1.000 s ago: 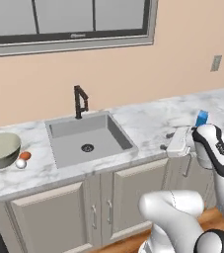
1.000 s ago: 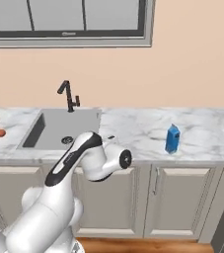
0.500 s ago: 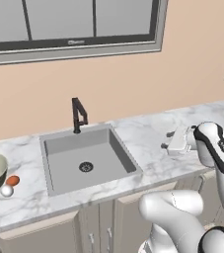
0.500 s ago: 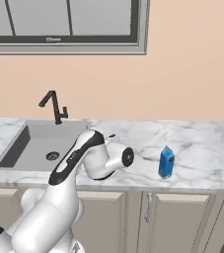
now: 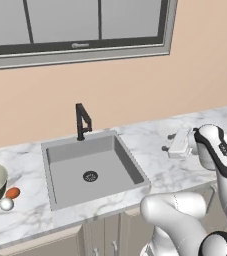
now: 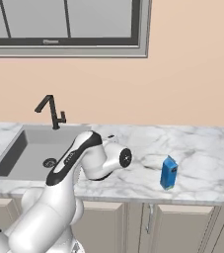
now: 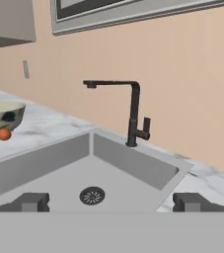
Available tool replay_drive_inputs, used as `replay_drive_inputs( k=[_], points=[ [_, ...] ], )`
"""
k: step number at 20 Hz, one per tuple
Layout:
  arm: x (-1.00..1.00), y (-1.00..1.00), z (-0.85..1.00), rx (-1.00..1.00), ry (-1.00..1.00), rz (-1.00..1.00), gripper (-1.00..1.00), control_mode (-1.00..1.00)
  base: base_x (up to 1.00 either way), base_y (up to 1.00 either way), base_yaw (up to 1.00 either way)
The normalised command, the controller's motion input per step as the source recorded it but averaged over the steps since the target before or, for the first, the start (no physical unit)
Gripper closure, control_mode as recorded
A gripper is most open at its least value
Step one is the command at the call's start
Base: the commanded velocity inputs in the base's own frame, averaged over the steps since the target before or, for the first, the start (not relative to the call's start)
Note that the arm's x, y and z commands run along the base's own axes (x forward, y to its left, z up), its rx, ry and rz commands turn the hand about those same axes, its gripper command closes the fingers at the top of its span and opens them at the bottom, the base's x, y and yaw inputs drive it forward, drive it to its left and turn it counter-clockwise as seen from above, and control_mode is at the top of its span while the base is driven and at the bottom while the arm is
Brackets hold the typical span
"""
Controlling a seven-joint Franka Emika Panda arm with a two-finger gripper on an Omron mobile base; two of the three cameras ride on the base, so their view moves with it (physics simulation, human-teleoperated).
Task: Gather the eggs and milk located in the vicinity of the sink area and place them right next to the bowl.
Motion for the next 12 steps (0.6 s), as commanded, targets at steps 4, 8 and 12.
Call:
replay_drive_inputs(
  k=[4, 8, 12],
  points=[
    [-0.1, -0.1, 0.0, 0.0, 0.0, -0.01, -1.0, -1.0, 0.0, 0.0, 0.0],
    [-0.09, -0.39, 0.0, 0.0, 0.0, -0.03, -1.0, -1.0, 0.0, 0.0, 0.0],
    [-0.01, -0.65, 0.0, 0.0, 0.0, -0.02, -1.0, -1.0, 0.0, 0.0, 0.0]
  ],
)
